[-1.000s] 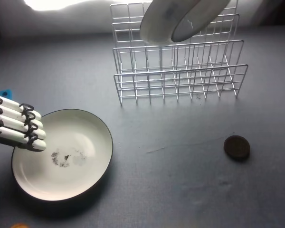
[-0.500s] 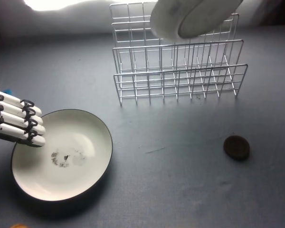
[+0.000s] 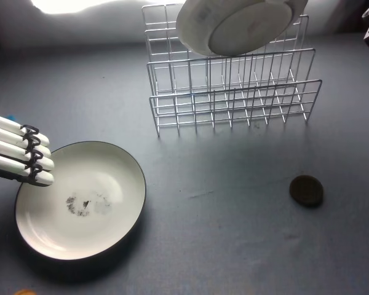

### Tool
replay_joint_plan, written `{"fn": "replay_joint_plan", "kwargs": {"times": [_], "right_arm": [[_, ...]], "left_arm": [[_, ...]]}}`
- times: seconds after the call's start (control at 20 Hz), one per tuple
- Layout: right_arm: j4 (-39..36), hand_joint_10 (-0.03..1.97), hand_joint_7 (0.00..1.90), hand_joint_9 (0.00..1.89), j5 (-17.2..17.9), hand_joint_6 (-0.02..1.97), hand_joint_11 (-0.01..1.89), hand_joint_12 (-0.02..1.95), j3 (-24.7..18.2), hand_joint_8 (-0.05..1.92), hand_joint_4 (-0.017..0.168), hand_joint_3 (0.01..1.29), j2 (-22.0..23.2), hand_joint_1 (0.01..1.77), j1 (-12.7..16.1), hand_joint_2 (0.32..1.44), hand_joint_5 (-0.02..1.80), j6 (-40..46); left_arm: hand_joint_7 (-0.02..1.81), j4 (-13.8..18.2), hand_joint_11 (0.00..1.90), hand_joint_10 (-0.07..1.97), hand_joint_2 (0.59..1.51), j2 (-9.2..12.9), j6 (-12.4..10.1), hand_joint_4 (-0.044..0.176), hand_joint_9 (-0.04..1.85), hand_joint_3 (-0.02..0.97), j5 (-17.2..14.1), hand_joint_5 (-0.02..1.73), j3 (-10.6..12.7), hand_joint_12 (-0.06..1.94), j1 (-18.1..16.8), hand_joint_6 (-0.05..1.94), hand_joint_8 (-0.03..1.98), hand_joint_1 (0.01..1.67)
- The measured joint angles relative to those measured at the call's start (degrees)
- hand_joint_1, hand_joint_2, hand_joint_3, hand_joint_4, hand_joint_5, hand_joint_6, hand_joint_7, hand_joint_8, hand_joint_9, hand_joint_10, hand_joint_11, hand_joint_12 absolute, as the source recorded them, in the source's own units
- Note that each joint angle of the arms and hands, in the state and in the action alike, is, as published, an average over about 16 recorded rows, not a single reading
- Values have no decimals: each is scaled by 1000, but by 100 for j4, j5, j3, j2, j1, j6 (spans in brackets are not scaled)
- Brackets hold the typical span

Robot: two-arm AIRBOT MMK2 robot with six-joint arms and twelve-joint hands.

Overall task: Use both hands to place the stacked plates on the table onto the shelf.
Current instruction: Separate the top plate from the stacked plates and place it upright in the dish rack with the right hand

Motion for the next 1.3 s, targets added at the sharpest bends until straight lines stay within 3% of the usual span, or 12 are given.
{"fn": "replay_joint_plan", "kwargs": {"times": [0.4,1.3], "right_arm": [[52,969,1031,1031,-248,908,903,1076,198,895,-8,13,-244,1368,-146,984,928,364],[42,964,1050,1069,-93,991,970,1057,791,827,-9,13,-706,1368,-630,1010,892,633]], "left_arm": [[19,-20,15,12,1112,0,39,5,21,17,-61,19,41,5,25,7,-15,16],[11,-23,15,13,1123,-1,66,5,20,16,-66,18,39,4,77,6,-15,16]]}}
